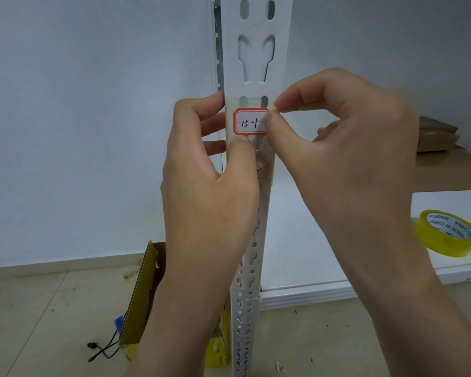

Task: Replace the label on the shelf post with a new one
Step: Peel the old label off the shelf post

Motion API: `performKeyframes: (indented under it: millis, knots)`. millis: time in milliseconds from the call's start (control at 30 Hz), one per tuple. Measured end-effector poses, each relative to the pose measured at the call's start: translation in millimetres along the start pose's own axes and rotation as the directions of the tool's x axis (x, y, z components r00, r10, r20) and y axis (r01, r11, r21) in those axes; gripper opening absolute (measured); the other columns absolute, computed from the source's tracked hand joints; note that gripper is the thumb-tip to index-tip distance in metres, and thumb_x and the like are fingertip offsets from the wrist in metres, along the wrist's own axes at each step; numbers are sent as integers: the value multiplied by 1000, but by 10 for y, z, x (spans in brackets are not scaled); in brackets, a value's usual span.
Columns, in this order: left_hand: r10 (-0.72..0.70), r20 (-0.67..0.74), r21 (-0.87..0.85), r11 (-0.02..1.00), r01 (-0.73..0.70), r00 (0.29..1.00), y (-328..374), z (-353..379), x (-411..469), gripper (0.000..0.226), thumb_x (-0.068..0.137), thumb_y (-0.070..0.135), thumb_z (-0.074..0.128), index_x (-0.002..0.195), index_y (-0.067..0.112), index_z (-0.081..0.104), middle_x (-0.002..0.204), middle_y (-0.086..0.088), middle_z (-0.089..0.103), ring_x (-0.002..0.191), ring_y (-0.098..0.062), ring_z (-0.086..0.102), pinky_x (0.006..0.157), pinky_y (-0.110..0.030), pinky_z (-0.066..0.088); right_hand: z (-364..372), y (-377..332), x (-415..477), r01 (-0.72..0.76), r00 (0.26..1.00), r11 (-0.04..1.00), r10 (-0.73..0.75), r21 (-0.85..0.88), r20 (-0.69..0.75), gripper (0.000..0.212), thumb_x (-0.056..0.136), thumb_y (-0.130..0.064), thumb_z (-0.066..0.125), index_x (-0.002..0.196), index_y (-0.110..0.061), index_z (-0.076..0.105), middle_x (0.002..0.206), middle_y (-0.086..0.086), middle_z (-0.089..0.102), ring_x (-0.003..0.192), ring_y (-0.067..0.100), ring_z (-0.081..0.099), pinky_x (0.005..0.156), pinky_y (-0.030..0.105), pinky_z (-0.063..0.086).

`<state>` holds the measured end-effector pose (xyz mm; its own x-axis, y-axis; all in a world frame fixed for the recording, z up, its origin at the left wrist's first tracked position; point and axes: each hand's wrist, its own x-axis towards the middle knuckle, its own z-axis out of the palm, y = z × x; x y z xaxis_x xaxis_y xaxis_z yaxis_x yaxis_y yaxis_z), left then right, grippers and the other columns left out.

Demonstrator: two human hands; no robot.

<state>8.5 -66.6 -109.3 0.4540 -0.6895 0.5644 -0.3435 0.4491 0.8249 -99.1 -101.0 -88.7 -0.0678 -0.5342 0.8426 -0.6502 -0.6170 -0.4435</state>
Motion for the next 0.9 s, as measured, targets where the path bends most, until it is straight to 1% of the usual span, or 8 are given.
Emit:
performKeyframes:
  millis: [133,200,300,367,433,600,700,900]
  knots:
    - [5,2,7,1000,-5,1000,-6,5,-3,31,98,24,63,124,37,54,112,25,66,98,4,64,78,-23,60,17,19,-11,8,1000,1000,-7,8,-30,11,88,-44,72,93,-34,74,87,-20,72,55,-2,46,58,16,42]
    - [5,2,0,1000,-5,1000,-6,0,-5,30,97,25,63,123,38,55,111,25,66,97,5,64,76,-21,59,31,16,-11,18,1000,1000,-18,5,-19,11,89,-43,72,94,-34,75,86,-17,72,55,-4,42,59,13,39]
    - [3,3,-2,1000,-3,1000,-3,-3,-8,30,97,24,63,123,38,55,111,24,67,97,3,64,77,-24,60,23,6,-2,36,999,999,-37,-25,-34,12,89,-43,71,93,-34,77,87,-16,74,61,1,48,60,13,40]
    - [-3,4,-3,1000,3,1000,3,2,-13,32,98,23,63,125,36,55,113,23,67,98,-1,65,81,-29,61,20,-7,0,38,999,998,-40,-49,-27,13,89,-45,69,93,-35,76,88,-16,74,65,6,53,62,25,50]
    - [-7,5,-2,1000,7,1000,15,5,-19,33,98,23,63,127,35,55,115,22,66,100,-2,65,84,-31,62,19,-23,1,39,999,996,-40,-78,-14,15,89,-47,68,94,-35,76,89,-15,74,66,9,56,65,32,53]
    - [-7,15,-8,1000,7,1000,33,5,-30,33,98,25,63,128,34,54,118,22,65,104,-4,65,87,-31,61,15,-76,4,27,999,994,-30,-106,-20,12,86,-44,68,89,-34,74,90,-14,72,70,11,57,65,32,47]
    - [-6,20,-12,1000,6,1000,34,2,-34,33,97,23,63,128,33,55,118,20,66,104,-6,66,88,-31,61,6,-110,13,-1,1000,993,2,-117,12,13,85,-44,67,89,-33,72,92,-13,72,83,15,65,70,38,52]
    - [-5,14,-13,1000,5,1000,34,-1,-37,32,97,23,62,127,33,55,117,20,66,103,-6,66,86,-31,61,26,-102,18,15,999,991,-10,-134,40,17,87,-47,64,92,-31,69,95,-12,70,84,15,63,72,42,54]
